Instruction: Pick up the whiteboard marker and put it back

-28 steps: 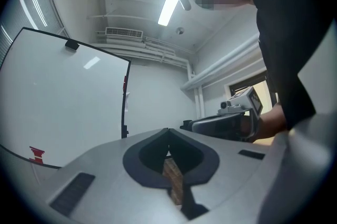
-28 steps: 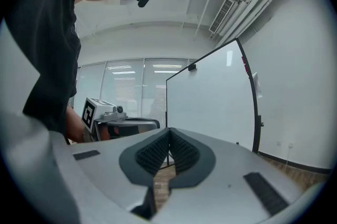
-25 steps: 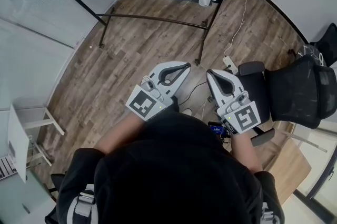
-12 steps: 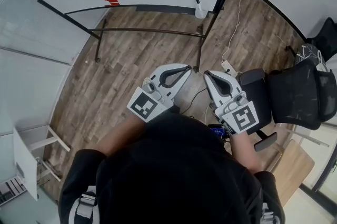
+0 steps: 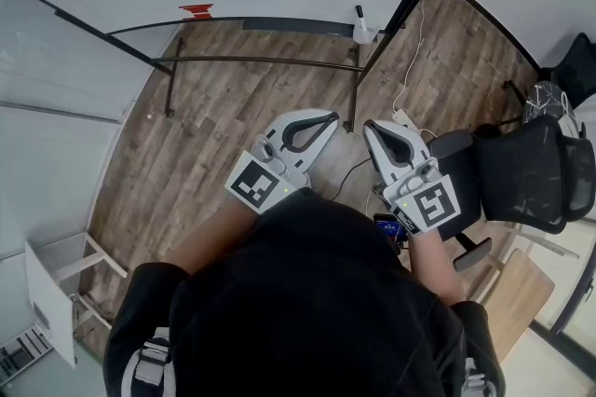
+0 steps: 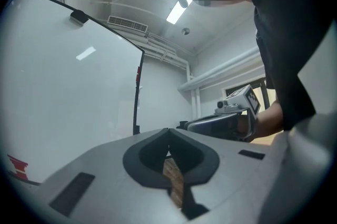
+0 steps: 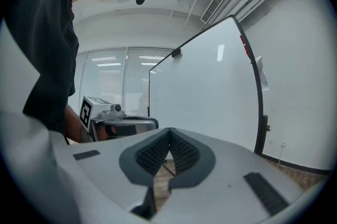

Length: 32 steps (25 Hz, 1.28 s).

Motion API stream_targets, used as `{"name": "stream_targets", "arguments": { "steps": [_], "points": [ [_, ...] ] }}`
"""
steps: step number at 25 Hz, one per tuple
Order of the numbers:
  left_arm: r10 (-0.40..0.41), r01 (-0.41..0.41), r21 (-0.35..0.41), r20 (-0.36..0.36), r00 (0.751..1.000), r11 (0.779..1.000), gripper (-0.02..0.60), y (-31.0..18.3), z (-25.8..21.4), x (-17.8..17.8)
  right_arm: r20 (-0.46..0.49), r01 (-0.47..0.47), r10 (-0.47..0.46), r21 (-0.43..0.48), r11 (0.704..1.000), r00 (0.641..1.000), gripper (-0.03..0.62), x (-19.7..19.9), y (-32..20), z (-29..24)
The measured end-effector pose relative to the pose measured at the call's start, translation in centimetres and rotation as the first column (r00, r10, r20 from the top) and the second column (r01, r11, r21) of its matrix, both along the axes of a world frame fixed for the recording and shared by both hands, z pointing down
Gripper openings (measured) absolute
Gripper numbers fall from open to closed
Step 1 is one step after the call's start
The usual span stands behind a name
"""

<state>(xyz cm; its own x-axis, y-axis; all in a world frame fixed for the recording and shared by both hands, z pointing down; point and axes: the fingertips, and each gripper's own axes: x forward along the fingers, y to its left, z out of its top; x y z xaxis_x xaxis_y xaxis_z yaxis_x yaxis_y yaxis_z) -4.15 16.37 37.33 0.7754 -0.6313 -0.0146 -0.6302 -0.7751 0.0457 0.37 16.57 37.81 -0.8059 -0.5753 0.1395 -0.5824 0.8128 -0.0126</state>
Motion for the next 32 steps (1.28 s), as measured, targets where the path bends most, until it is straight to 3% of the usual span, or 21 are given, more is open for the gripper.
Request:
{"name": "stream_targets", "arguments": {
  "steps": [13, 32],
  "points": [
    [0.054, -0.054, -0.009, -0.013, 0.998, 0.998, 0.003, -2.7, 0.7, -2.8, 0.002, -0.028, 0.028, -0.022, 0.999, 1.0, 0.002, -3.3, -2.8, 0.3],
    [-0.029, 0.029, -0.012, 0.003, 1.0, 1.0, 0.003, -10.6, 1.1, 0.4, 0.019, 0.022, -0.021, -0.058, 0.998, 1.0, 0.002, 0.4, -11.4, 2.2]
  ]
}}
